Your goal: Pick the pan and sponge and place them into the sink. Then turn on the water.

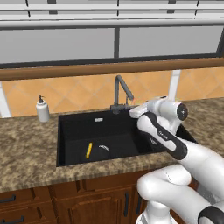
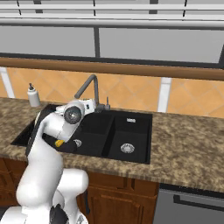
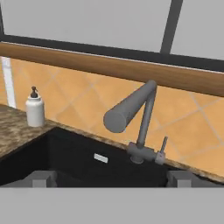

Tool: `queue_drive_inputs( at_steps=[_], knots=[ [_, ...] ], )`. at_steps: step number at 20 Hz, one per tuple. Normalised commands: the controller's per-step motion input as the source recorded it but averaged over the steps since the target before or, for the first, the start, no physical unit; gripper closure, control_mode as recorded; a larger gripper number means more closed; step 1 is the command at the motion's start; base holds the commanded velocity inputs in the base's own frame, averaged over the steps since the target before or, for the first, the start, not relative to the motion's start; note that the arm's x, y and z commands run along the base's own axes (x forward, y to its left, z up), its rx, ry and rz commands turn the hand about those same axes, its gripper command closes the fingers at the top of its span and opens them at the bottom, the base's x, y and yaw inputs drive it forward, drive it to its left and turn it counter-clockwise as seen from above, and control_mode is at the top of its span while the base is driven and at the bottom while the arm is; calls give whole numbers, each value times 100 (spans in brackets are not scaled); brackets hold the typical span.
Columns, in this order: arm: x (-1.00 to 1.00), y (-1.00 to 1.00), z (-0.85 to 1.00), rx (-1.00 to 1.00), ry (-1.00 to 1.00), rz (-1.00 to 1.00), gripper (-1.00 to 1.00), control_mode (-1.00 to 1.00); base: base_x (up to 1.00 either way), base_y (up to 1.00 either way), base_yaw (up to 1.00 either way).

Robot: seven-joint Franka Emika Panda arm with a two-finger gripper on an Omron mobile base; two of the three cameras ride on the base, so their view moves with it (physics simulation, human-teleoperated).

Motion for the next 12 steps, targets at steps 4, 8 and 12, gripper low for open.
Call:
queue_drive_inputs(
  at_steps=[4,8,12],
  knots=[
    [23,-67,14,3,-36,12,-100,-100,0,0,0],
    [25,-70,9,6,-21,5,-100,-100,0,0,0],
    [34,-38,-2,1,-5,3,-100,-100,0,0,0]
  ],
)
